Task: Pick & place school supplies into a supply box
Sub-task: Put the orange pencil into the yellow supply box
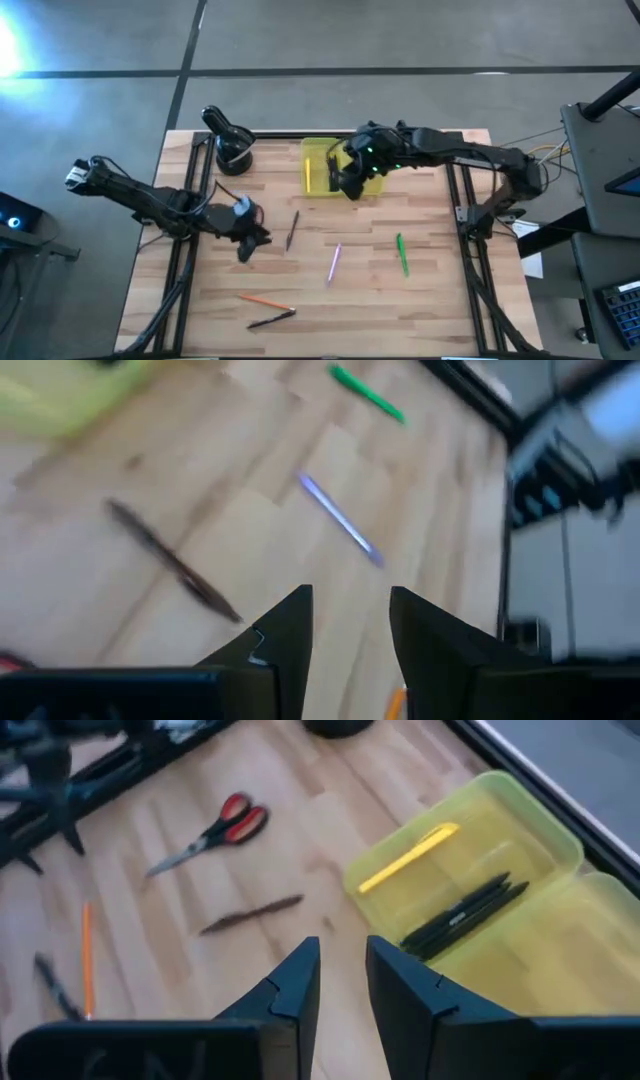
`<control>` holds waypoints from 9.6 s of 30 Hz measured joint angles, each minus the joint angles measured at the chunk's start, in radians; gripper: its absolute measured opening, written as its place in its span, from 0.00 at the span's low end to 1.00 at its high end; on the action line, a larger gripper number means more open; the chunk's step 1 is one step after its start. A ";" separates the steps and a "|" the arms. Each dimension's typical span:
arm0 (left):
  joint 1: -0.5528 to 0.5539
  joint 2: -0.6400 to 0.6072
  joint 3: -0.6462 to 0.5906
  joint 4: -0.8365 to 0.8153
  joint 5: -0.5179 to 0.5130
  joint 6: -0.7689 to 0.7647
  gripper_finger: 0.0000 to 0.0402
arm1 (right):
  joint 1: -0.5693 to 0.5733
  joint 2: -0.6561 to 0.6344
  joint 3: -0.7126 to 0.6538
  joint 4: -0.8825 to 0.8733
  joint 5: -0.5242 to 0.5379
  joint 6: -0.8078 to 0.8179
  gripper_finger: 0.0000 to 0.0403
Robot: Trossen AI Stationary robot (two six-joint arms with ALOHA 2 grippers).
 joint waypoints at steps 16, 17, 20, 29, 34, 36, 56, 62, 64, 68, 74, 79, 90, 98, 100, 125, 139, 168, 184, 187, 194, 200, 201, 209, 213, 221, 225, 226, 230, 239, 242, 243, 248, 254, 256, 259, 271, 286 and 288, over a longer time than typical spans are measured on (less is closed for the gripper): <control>-0.350 0.227 0.000 0.001 -0.002 0.056 0.21 | 0.069 -0.148 -0.165 -0.160 0.013 0.079 0.18; -0.357 0.250 0.000 0.000 -0.002 0.055 0.21 | 0.069 -0.156 -0.181 -0.151 0.013 0.089 0.18; -0.371 0.314 0.005 -0.002 -0.002 0.055 0.21 | 0.070 -0.170 -0.217 -0.148 0.012 0.111 0.17; -0.396 0.463 0.064 0.007 0.028 0.114 0.21 | 0.069 -0.205 -0.285 -0.146 0.009 0.164 0.15; -0.413 0.532 0.067 0.011 0.030 0.109 0.21 | 0.069 -0.225 -0.304 -0.142 0.009 0.168 0.16; -0.419 0.554 0.067 0.018 0.032 0.109 0.21 | 0.069 -0.234 -0.313 -0.139 0.009 0.176 0.16; -0.457 0.656 0.033 0.108 0.024 0.114 0.21 | 0.069 -0.284 -0.334 -0.127 0.010 0.186 0.14; -0.464 0.708 0.035 0.109 0.013 0.112 0.21 | 0.069 -0.284 -0.334 -0.127 0.010 0.186 0.14; -0.464 0.722 0.035 0.108 0.016 0.127 0.21 | 0.069 -0.284 -0.334 -0.128 0.009 0.186 0.14; -0.471 0.736 0.035 0.107 0.014 0.152 0.20 | 0.069 -0.284 -0.334 -0.128 0.008 0.185 0.14; -0.471 0.744 0.034 0.090 0.031 0.131 0.03 | 0.069 -0.284 -0.334 -0.128 0.008 0.177 0.14; -0.471 0.740 0.034 0.080 0.034 0.121 0.01 | 0.069 -0.284 -0.334 -0.128 0.007 0.175 0.14; -0.471 0.598 0.050 -0.094 -0.040 0.119 0.01 | 0.069 -0.284 -0.334 -0.128 0.001 0.201 0.14; -0.438 0.468 0.050 -0.152 -0.081 0.038 0.01 | 0.069 -0.284 -0.333 -0.118 0.000 0.204 0.14; -0.418 0.433 0.050 -0.151 -0.103 0.007 0.01 | 0.069 -0.284 -0.328 -0.114 -0.015 0.205 0.14; -0.356 0.419 0.048 -0.148 -0.018 0.057 0.01 | 0.069 -0.302 -0.301 -0.019 -0.105 0.162 0.14; -0.424 0.622 0.050 -0.168 0.037 -0.016 0.28 | 0.069 -0.303 -0.301 -0.032 -0.105 0.154 0.14; -0.426 0.674 0.088 -0.214 0.086 0.030 0.00 | 0.069 -0.303 -0.302 -0.030 -0.101 0.113 0.14; -0.425 0.632 0.159 -0.291 0.036 0.023 0.00 | 0.069 -0.303 -0.302 -0.022 -0.101 0.113 0.14; -0.420 0.600 0.188 -0.338 -0.034 0.023 0.00 | 0.069 -0.303 -0.302 -0.020 -0.101 0.113 0.14; -0.362 0.460 0.202 -0.366 -0.055 0.021 0.00 | 0.069 -0.303 -0.302 0.055 -0.169 0.097 0.14; -0.239 0.301 0.200 -0.283 -0.056 0.004 0.00 | 0.071 -0.302 -0.302 0.267 -0.361 0.062 0.14; -0.213 0.277 0.199 -0.254 -0.056 0.004 0.00 | 0.073 -0.301 -0.302 0.301 -0.382 0.037 0.14; 0.018 0.175 0.195 0.055 -0.037 -0.011 0.00 | 0.118 -0.299 -0.301 0.537 -0.421 -0.343 0.14; 0.106 0.179 0.194 0.167 0.069 -0.097 0.00 | 0.156 -0.300 -0.263 0.570 -0.366 -0.546 0.14; 0.175 0.234 0.193 0.383 0.253 -0.285 0.00 | 0.231 -0.275 -0.153 0.458 -0.116 -0.953 0.14; 0.181 0.267 0.190 0.525 0.294 -0.370 0.00 | 0.270 -0.236 -0.099 0.376 -0.057 -1.129 0.18; 0.184 0.276 0.189 0.571 0.299 -0.394 0.00 | 0.280 -0.227 -0.086 0.362 -0.041 -1.163 0.21; 0.191 0.306 0.180 0.696 0.313 -0.485 0.00 | 0.326 -0.196 -0.047 0.304 0.019 -1.313 0.30; 0.205 0.343 0.150 0.968 0.313 -0.635 0.00 | 0.384 -0.154 -0.031 0.274 0.190 -1.562 0.43; 0.211 0.349 0.125 1.037 0.313 -0.682 0.00 | 0.385 -0.142 -0.032 0.270 0.215 -1.598 0.44; 0.211 0.349 0.117 1.039 0.313 -0.695 0.00 | 0.388 -0.142 -0.032 0.270 0.231 -1.612 0.44; 0.211 0.349 0.102 1.047 0.311 -0.712 0.00 | 0.390 -0.135 -0.033 0.294 0.271 -1.633 0.44; 0.214 0.351 0.102 1.127 0.300 -0.726 0.00 | 0.390 -0.111 -0.033 0.309 0.279 -1.679 0.44; 0.214 0.352 0.102 1.127 0.299 -0.728 0.00 | 0.390 -0.106 -0.034 0.314 0.288 -1.695 0.43; 0.214 0.352 0.101 1.125 0.300 -0.728 0.00 | 0.389 -0.088 -0.035 0.382 0.301 -1.697 0.42; 0.214 0.352 0.101 1.130 0.295 -0.718 0.00 | 0.386 -0.049 -0.034 0.448 0.332 -1.704 0.22; 0.213 0.351 0.101 1.140 0.256 -0.680 0.04 | 0.386 -0.046 -0.034 0.437 0.364 -1.701 0.04; 0.213 0.351 0.101 1.137 0.238 -0.675 0.06 | 0.386 -0.046 -0.034 0.430 0.365 -1.700 0.04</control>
